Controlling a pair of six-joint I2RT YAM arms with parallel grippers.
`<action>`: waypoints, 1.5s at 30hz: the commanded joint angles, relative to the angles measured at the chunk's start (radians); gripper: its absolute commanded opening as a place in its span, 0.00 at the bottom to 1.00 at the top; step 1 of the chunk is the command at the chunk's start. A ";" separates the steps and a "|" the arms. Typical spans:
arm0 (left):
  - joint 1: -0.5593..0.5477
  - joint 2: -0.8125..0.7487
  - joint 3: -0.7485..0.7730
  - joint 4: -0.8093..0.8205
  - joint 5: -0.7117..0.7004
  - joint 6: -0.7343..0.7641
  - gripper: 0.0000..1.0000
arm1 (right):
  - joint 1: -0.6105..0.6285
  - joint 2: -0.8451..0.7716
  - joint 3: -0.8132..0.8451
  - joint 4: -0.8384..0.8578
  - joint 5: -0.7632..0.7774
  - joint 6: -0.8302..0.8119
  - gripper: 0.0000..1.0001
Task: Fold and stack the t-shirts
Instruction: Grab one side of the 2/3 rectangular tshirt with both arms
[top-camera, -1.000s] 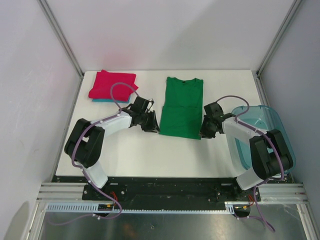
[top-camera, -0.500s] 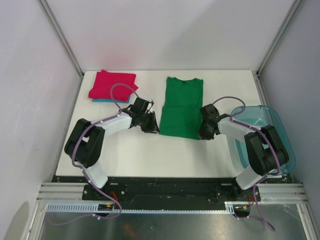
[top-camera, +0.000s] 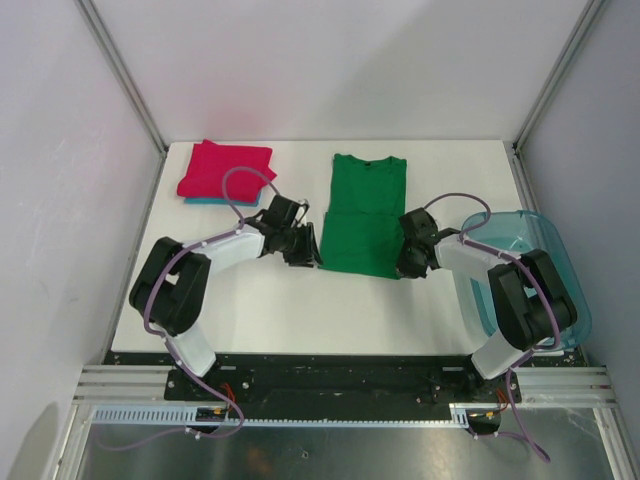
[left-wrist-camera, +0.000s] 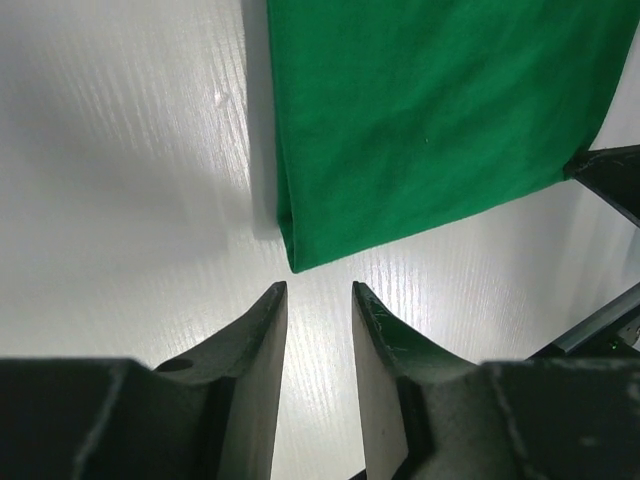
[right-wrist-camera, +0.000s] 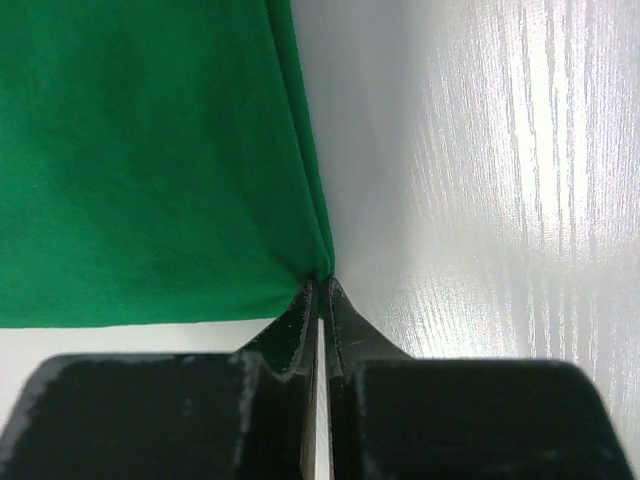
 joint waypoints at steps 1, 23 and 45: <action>-0.015 0.014 0.007 0.032 0.004 -0.011 0.37 | 0.006 0.029 -0.028 -0.012 0.032 0.000 0.01; -0.027 0.061 0.013 0.076 -0.047 -0.052 0.34 | -0.013 0.040 -0.028 -0.001 0.012 -0.014 0.00; -0.025 0.006 0.001 0.086 -0.042 -0.071 0.31 | -0.019 0.055 -0.028 0.010 0.002 -0.016 0.00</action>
